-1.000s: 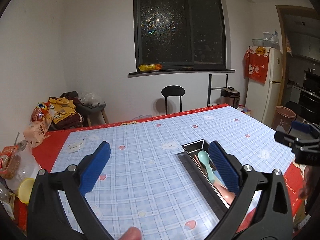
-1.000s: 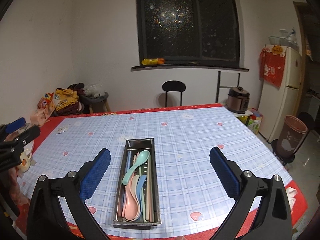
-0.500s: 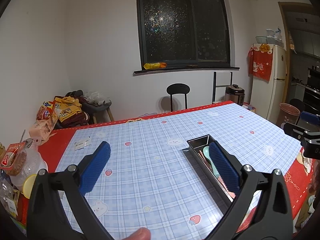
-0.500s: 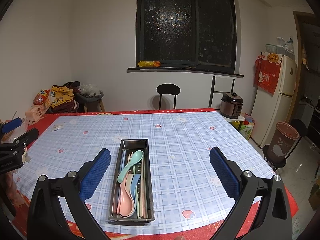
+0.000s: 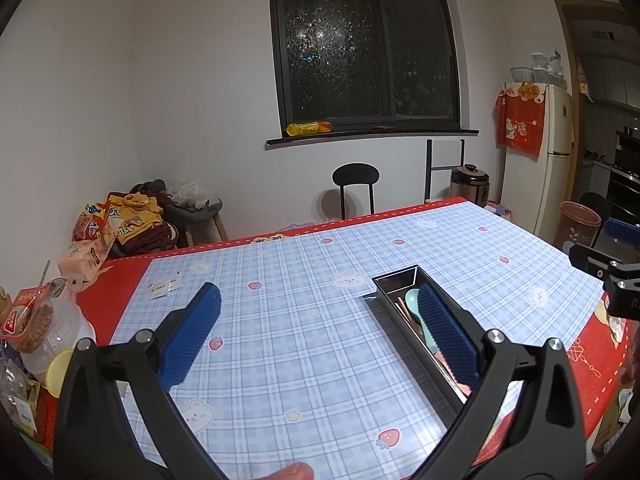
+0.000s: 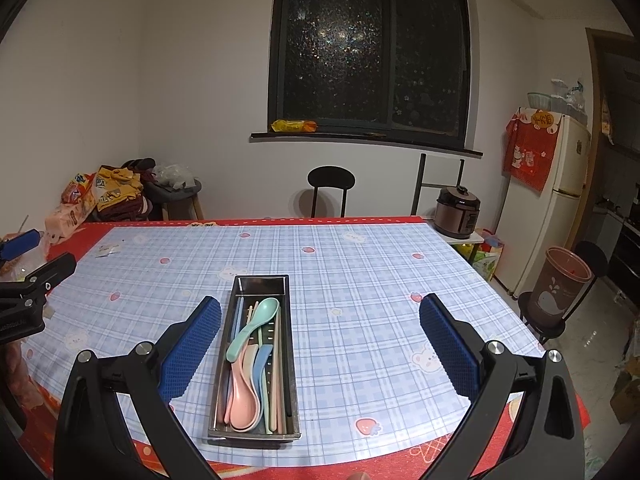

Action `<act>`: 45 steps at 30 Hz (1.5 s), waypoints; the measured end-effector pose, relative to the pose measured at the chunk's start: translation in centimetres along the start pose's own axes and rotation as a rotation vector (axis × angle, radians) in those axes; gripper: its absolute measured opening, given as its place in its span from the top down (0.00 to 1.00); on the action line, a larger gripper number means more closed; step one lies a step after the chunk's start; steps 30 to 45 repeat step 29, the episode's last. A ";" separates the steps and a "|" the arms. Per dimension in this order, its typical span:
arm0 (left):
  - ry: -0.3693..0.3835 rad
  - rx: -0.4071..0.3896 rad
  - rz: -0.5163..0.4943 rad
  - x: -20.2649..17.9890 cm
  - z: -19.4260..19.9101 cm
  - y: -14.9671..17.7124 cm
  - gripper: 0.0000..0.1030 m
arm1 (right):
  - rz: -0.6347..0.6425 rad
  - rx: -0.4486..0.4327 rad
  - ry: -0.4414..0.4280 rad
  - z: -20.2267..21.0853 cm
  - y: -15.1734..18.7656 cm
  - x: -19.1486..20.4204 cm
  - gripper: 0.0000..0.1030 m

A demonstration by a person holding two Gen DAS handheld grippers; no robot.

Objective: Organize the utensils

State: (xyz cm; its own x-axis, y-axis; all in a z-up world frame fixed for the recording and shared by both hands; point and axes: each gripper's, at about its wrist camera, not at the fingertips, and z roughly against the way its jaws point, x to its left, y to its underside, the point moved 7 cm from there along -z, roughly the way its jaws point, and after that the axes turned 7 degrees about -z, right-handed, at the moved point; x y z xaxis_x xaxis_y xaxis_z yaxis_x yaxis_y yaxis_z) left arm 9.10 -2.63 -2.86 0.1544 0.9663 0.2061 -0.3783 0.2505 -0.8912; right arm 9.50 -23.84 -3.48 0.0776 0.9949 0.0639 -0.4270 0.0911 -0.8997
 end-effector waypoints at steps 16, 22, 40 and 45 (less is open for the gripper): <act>0.007 0.014 -0.014 -0.4 -0.5 0.4 0.05 | 0.015 0.007 0.045 -0.6 0.4 -0.7 0.06; 0.009 0.013 -0.019 -0.5 -0.5 0.5 0.05 | 0.020 0.011 0.048 -0.8 0.4 -0.7 0.06; -0.004 0.015 -0.029 -0.5 -0.5 0.5 0.05 | 0.016 0.015 0.051 -1.0 0.5 -0.8 0.06; -0.004 0.015 -0.029 -0.5 -0.5 0.5 0.05 | 0.016 0.015 0.051 -1.0 0.5 -0.8 0.06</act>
